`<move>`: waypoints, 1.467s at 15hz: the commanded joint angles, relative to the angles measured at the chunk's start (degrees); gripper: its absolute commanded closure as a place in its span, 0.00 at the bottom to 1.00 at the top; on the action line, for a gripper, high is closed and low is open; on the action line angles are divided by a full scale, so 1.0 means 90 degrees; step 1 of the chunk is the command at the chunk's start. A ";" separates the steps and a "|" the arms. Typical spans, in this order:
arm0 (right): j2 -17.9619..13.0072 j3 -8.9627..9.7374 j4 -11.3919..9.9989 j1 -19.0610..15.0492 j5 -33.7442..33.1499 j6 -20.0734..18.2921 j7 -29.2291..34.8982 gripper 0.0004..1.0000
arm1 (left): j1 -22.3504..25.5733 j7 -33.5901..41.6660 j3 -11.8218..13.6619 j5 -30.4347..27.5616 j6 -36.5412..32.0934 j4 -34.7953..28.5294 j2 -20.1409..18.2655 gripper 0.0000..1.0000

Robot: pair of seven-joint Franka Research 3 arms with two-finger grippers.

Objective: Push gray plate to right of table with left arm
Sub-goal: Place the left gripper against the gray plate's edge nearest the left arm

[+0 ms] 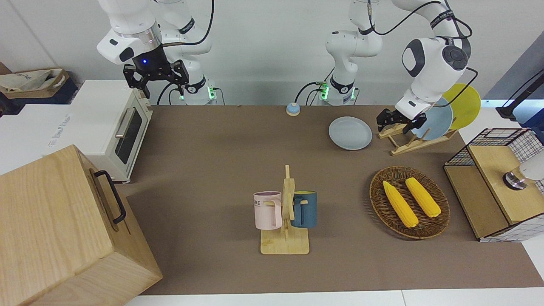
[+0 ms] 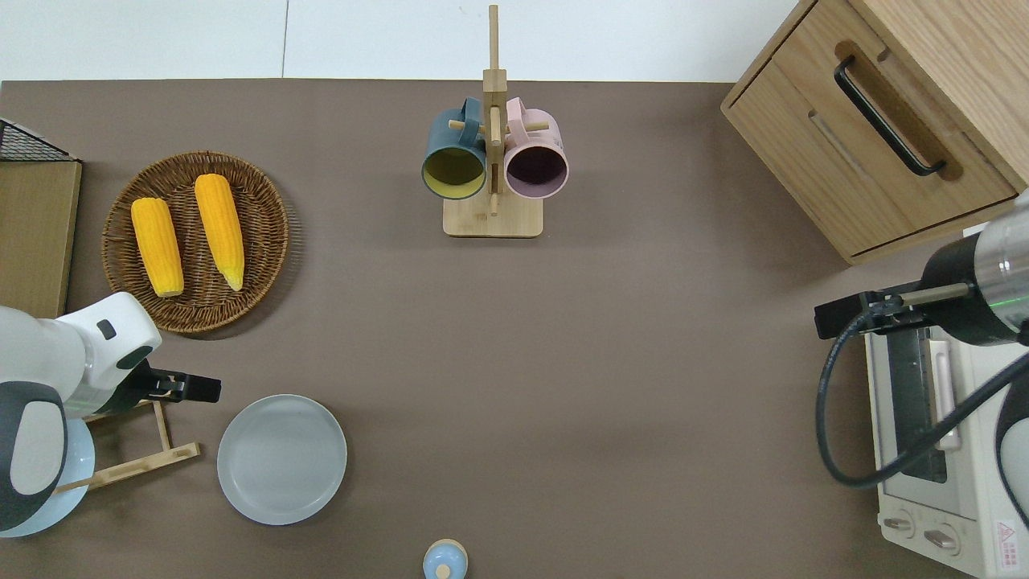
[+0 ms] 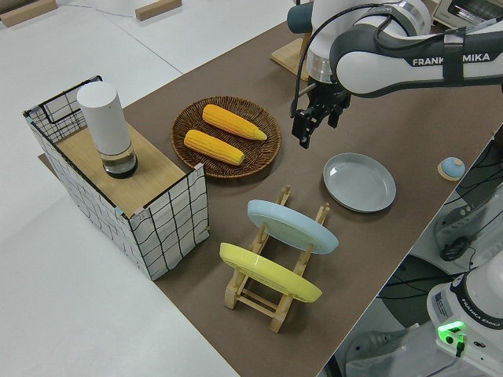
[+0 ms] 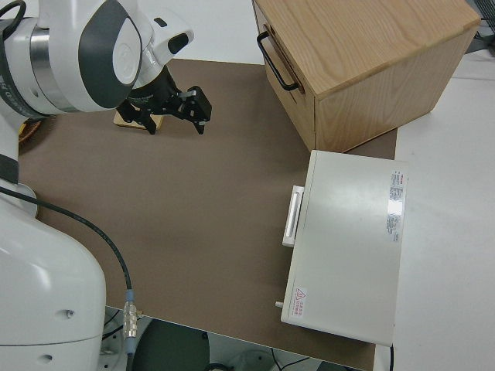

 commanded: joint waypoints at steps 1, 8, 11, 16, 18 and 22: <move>-0.0039 0.0033 0.0008 -0.0074 0.0055 -0.0077 -0.0006 0.02 | -0.0248 -0.0113 0.0141 0.0023 0.0526 -0.0734 -0.0426 0.00; -0.0039 0.0033 0.0008 -0.0074 0.0065 -0.0077 -0.0006 0.02 | -0.0434 -0.0289 0.0249 0.0023 0.1327 -0.1507 -0.0602 0.00; -0.0039 0.0033 0.0008 -0.0074 0.0065 -0.0077 -0.0016 0.02 | -0.0444 -0.0289 0.0249 0.0023 0.1824 -0.1799 -0.0592 0.00; -0.0039 0.0033 0.0008 -0.0074 0.0064 -0.0067 -0.0016 0.02 | -0.0444 -0.0289 0.0249 0.0169 0.2274 -0.2122 -0.0544 0.00; -0.0039 0.0033 0.0008 -0.0074 0.0055 -0.0077 -0.0006 0.02 | -0.0444 -0.0289 0.0249 0.0247 0.2459 -0.2239 -0.0524 0.00; -0.0039 0.0033 0.0008 -0.0074 0.0055 -0.0077 -0.0016 0.02 | -0.0512 -0.0289 0.0249 0.0296 0.2704 -0.2386 -0.0495 0.00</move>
